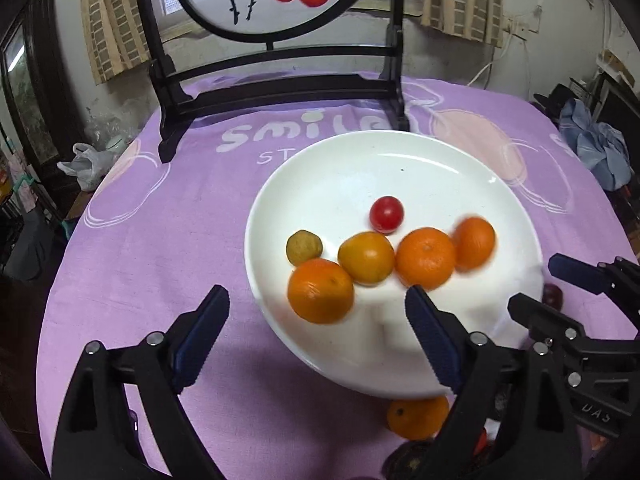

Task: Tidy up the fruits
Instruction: 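Release both tangerines onto the plate and withdraw both tools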

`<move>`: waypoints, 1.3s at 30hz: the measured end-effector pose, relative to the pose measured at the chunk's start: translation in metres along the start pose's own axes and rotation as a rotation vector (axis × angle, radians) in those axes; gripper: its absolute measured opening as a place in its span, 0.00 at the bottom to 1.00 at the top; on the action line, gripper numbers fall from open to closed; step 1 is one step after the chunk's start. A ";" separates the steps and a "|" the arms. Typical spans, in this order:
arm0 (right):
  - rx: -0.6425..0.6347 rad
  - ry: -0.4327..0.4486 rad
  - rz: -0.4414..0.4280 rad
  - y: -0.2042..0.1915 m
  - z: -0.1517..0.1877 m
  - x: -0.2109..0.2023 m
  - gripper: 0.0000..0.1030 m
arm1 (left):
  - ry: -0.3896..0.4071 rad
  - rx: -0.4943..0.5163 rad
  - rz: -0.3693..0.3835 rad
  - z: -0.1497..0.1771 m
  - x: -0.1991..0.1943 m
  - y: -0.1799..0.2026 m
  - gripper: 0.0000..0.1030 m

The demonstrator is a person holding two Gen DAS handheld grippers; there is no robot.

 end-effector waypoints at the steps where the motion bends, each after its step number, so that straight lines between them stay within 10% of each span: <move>1: -0.004 0.005 0.001 0.000 0.003 -0.005 0.60 | 0.002 0.007 -0.003 0.001 -0.003 0.000 0.85; 22: 0.064 0.016 -0.022 0.012 0.101 -0.079 0.63 | 0.016 -0.023 0.010 0.101 -0.076 -0.009 0.90; 39: 0.051 -0.094 -0.007 -0.013 0.151 -0.061 0.65 | -0.033 -0.082 0.085 0.148 -0.068 -0.006 0.90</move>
Point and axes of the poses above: each gripper's, at about its wrist camera, not at the fingertips, and x roughly the way its jaws point, y to its right, z to its underside, the point moved 7 cm from there along x, roughly the way its jaws point, and after that the axes turned 1 degree about -x, right-handed, at the moved point
